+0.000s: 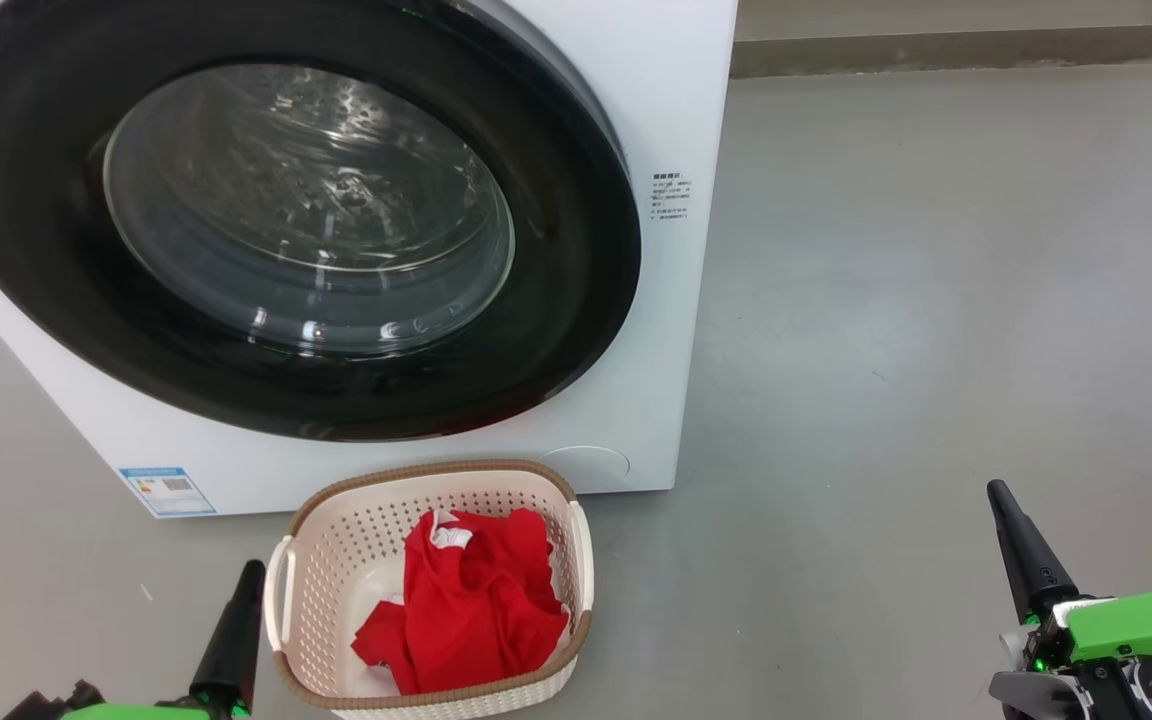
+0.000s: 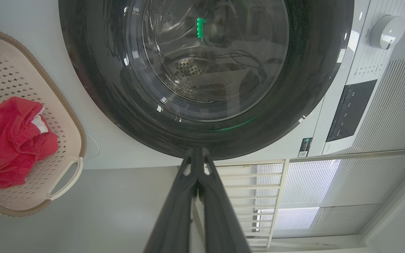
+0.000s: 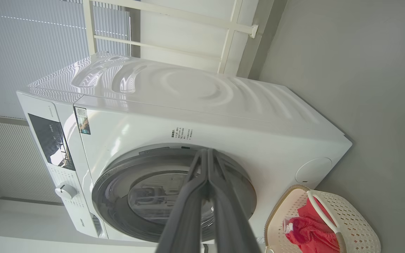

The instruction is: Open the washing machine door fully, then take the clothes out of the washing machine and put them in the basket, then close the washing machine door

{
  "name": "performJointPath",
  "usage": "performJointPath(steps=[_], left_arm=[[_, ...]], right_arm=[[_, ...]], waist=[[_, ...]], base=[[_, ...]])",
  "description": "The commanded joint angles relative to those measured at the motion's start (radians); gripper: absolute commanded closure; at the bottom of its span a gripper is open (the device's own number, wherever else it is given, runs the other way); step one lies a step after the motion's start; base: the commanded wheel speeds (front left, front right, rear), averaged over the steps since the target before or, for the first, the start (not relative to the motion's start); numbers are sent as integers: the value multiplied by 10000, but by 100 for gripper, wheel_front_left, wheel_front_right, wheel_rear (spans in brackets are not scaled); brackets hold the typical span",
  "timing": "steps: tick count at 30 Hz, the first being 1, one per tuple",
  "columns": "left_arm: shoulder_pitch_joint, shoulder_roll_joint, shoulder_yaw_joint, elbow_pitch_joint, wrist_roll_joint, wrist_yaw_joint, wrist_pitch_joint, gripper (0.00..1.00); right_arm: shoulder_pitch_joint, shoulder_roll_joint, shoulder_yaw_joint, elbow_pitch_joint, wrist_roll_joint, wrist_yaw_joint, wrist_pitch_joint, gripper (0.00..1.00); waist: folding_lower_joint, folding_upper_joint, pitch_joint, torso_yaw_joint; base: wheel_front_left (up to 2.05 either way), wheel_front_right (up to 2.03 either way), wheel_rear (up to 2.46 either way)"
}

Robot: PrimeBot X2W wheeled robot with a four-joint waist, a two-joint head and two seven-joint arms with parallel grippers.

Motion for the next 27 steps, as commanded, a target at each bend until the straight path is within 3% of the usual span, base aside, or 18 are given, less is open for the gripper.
performJointPath(steps=[1,27], left_arm=[[-507,217,246,-208,-309,-67,88,100],[-564,221,244,-204,-680,-69,184,100]], right_arm=[[-555,-58,147,-345,250,-6,113,100],[-587,-28,63,-376,547,-7,237,100]], waist=[[-1,0,-4,7],[-1,0,-14,23]], base=[[0,0,0],[0,0,0]])
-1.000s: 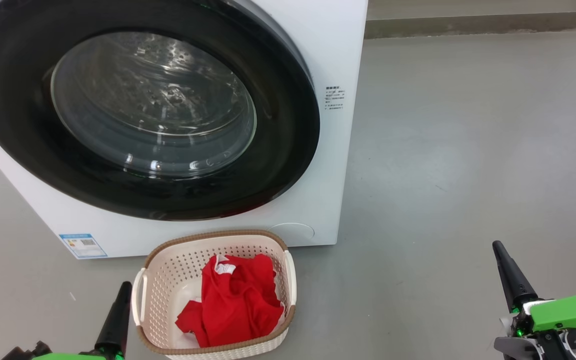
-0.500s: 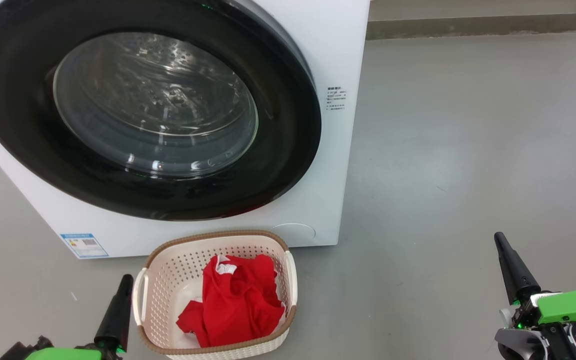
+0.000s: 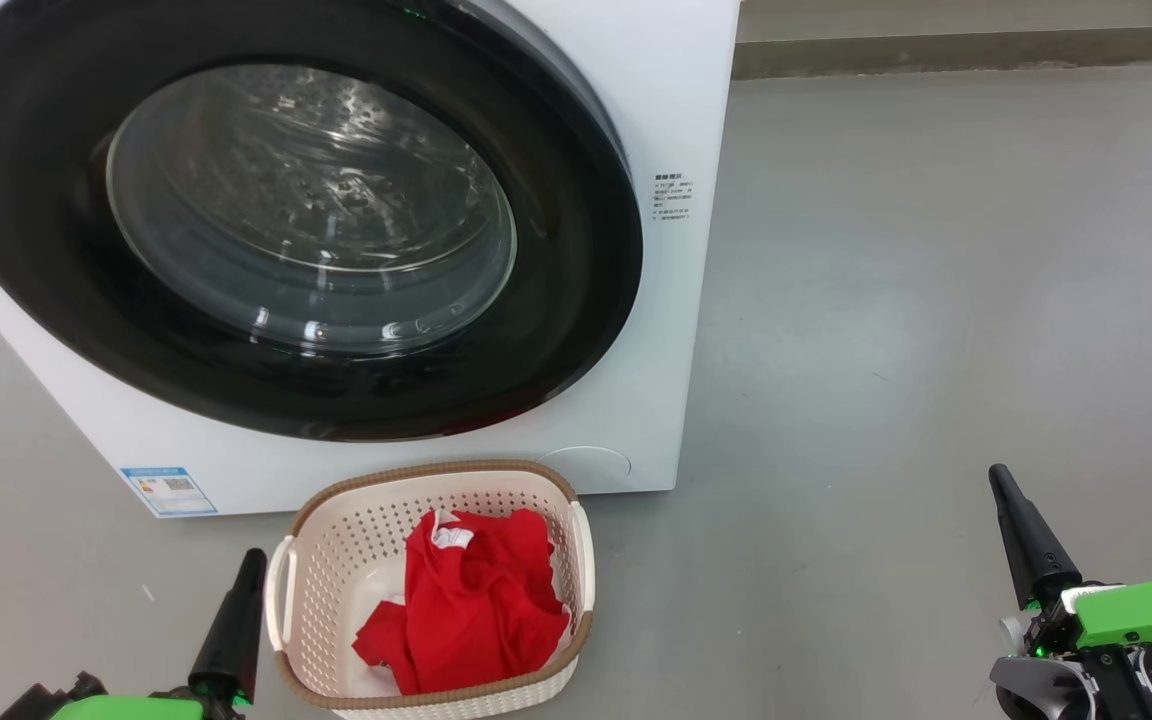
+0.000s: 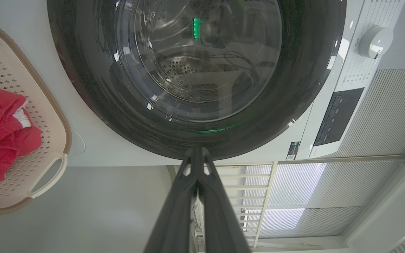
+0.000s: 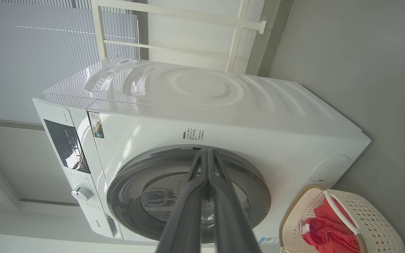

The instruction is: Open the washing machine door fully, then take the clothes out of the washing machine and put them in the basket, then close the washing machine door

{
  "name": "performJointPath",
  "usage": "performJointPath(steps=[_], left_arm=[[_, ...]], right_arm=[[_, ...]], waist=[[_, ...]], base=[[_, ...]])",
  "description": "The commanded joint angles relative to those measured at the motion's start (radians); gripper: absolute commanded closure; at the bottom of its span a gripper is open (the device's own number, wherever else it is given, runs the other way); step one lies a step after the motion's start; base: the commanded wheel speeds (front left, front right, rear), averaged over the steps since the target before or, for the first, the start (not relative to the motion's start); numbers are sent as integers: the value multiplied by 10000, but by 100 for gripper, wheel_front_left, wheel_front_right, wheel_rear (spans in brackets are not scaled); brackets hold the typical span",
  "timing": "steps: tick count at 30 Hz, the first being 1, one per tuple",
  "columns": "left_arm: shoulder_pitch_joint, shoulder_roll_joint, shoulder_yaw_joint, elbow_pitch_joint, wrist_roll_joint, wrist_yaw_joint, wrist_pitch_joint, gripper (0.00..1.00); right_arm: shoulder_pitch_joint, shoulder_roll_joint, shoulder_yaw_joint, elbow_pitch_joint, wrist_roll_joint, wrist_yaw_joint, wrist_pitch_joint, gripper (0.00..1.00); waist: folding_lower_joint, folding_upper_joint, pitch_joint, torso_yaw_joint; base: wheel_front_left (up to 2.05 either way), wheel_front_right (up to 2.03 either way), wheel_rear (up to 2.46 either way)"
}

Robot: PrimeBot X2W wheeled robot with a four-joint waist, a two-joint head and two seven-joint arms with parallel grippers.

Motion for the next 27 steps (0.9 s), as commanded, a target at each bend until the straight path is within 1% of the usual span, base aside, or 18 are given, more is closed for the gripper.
performJointPath(steps=[1,27], left_arm=[[-395,212,261,-212,-67,-69,46,100],[-395,212,260,-212,-68,-69,45,100]], right_arm=[[-408,-43,139,-299,27,-2,64,100],[-410,-25,113,-298,6,-2,84,100]], waist=[[0,0,0,0],[0,0,0,0]], base=[[0,0,0],[0,0,0]])
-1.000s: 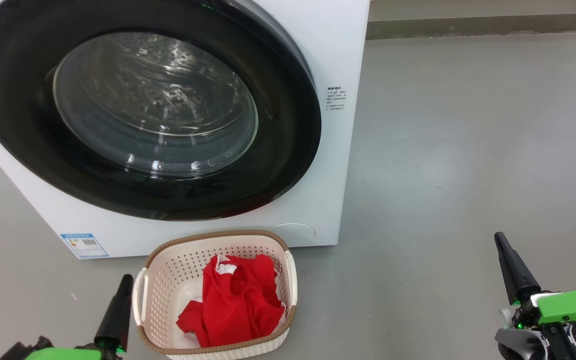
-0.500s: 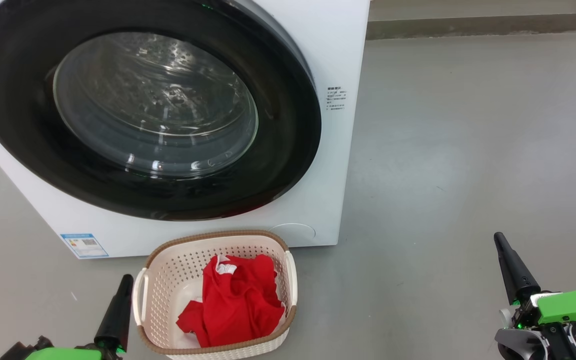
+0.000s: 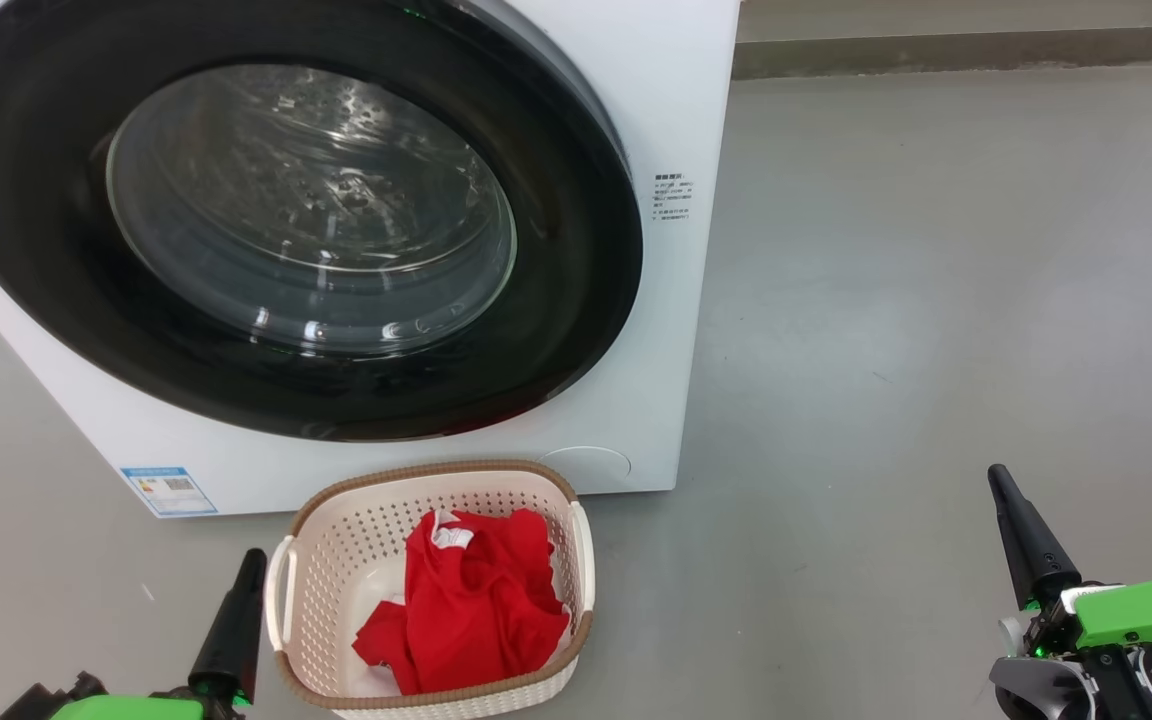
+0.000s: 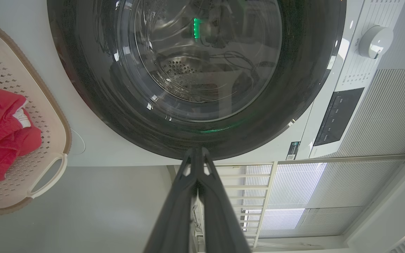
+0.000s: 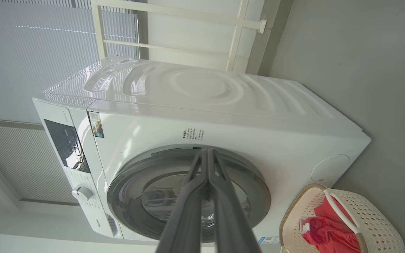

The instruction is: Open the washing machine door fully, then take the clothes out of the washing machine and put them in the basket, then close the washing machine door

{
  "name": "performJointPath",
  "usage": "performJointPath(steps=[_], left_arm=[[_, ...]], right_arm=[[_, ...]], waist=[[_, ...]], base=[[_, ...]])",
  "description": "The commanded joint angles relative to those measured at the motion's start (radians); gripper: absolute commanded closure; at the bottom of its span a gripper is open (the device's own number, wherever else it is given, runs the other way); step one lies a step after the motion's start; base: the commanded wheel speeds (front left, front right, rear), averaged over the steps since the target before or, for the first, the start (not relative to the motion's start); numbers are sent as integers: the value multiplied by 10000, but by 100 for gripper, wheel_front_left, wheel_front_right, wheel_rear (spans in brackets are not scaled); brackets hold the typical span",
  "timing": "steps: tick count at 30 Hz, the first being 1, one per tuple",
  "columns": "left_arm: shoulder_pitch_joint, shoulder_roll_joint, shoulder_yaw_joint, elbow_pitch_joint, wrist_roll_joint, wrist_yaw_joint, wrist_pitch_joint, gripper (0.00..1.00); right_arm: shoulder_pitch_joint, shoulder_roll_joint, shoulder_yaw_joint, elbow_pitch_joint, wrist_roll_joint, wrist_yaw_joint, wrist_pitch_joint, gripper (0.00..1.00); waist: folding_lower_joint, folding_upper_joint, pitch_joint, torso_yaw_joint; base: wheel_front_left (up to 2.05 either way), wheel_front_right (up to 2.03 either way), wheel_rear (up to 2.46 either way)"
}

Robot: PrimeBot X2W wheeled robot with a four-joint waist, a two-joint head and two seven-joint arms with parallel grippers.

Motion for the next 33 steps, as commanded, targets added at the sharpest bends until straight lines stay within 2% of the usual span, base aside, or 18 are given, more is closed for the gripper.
performJointPath(steps=[1,33], left_arm=[[-395,210,262,-212,-68,-69,45,100],[-395,210,261,-212,-68,-69,44,100]], right_arm=[[-410,-40,128,-298,5,4,42,100],[-412,-27,109,-297,-11,4,58,100]], waist=[[0,-1,0,0],[0,-1,0,0]], base=[[0,0,0],[0,0,0]])
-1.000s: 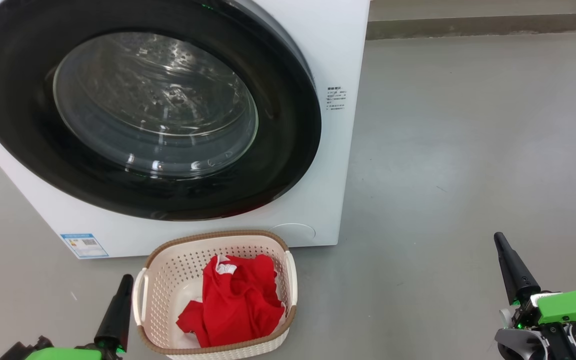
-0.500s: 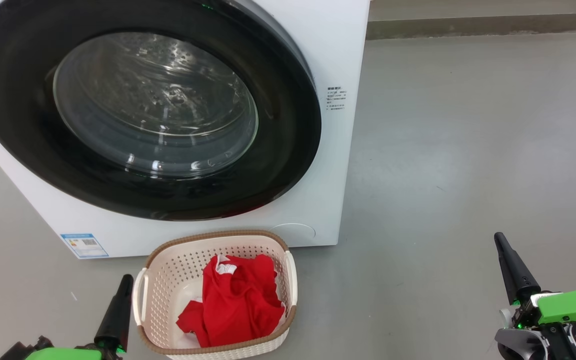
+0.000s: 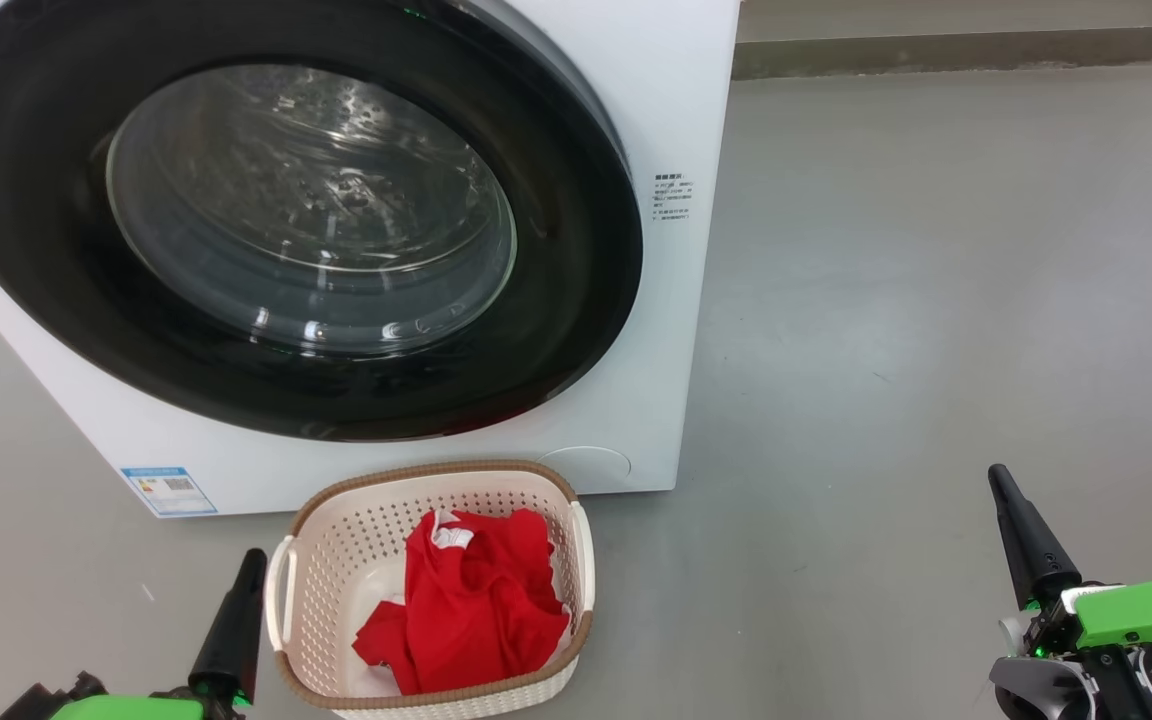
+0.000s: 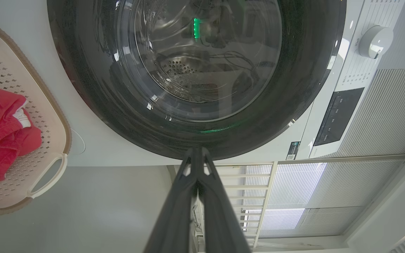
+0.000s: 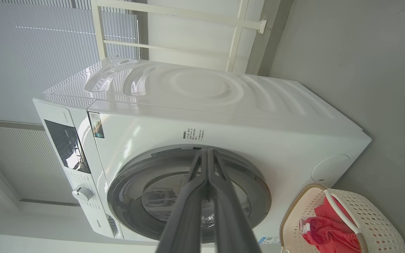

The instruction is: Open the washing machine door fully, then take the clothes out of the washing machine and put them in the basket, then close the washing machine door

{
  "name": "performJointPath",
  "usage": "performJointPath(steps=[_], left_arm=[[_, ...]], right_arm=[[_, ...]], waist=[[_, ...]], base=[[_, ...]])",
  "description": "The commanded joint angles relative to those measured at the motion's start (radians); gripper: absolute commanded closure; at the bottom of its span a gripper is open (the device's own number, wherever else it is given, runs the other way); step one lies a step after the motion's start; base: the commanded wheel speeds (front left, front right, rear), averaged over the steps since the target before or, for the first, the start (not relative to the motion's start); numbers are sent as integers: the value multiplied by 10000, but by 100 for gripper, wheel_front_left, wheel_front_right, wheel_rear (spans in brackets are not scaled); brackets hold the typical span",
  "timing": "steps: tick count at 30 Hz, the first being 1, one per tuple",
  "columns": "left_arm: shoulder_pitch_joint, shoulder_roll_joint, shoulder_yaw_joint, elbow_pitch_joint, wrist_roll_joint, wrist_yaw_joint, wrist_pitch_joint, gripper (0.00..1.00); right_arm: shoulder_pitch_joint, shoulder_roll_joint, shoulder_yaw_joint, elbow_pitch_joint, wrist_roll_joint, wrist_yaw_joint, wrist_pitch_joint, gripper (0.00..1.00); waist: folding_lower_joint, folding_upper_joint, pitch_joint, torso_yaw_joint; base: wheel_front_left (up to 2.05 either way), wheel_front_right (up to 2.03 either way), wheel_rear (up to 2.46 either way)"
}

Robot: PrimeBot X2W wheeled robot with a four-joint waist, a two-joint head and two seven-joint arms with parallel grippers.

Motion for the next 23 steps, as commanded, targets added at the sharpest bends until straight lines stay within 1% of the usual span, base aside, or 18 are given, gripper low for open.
performJointPath(steps=[1,23], left_arm=[[-395,210,263,-212,-68,-67,44,100],[-395,210,262,-212,-69,-67,44,100]], right_arm=[[-412,-50,135,-297,-11,4,46,100],[-413,-44,127,-296,-18,4,53,100]], waist=[[0,-1,0,0],[0,-1,0,0]], base=[[0,0,0],[0,0,0]])
